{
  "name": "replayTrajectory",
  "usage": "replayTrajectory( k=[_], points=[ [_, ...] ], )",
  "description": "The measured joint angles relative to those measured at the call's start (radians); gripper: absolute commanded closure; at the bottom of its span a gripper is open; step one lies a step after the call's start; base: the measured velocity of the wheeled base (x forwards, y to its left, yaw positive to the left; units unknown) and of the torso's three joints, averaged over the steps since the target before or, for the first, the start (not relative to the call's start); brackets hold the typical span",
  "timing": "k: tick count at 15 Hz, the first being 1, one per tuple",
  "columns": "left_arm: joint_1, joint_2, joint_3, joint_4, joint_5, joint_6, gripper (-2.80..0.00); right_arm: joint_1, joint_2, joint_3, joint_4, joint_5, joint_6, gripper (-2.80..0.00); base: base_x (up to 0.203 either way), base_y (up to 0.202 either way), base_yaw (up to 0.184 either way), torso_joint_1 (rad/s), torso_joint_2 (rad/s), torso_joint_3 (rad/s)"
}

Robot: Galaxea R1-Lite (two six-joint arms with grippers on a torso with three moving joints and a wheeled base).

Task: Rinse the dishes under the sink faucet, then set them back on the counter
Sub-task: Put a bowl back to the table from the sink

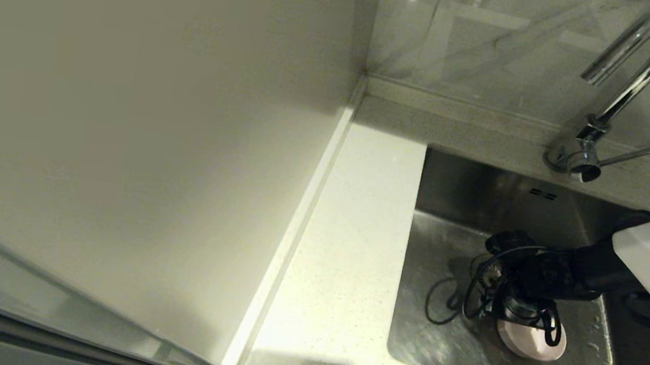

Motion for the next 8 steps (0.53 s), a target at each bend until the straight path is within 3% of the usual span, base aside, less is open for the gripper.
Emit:
replayTrajectory(
  k=[4, 5, 8],
  points=[
    [0.000, 0.000, 0.000, 0.000, 0.000, 0.000, 0.00, -0.007, -0.005, 0.000, 0.001, 0.000, -0.001, -2.80, 0.000, 0.000, 0.000, 0.000, 0.00, 0.000],
    [0.000, 0.000, 0.000, 0.000, 0.000, 0.000, 0.00, -0.010, -0.005, -0.001, 0.001, 0.001, -0.007, 0.00, 0.000, 0.000, 0.000, 0.000, 0.00, 0.000],
    [0.000, 0.000, 0.000, 0.000, 0.000, 0.000, 0.00, -0.019, -0.005, -0.003, 0.000, 0.001, -0.021, 0.00, 0.000, 0.000, 0.000, 0.000, 0.00, 0.000]
  ],
)
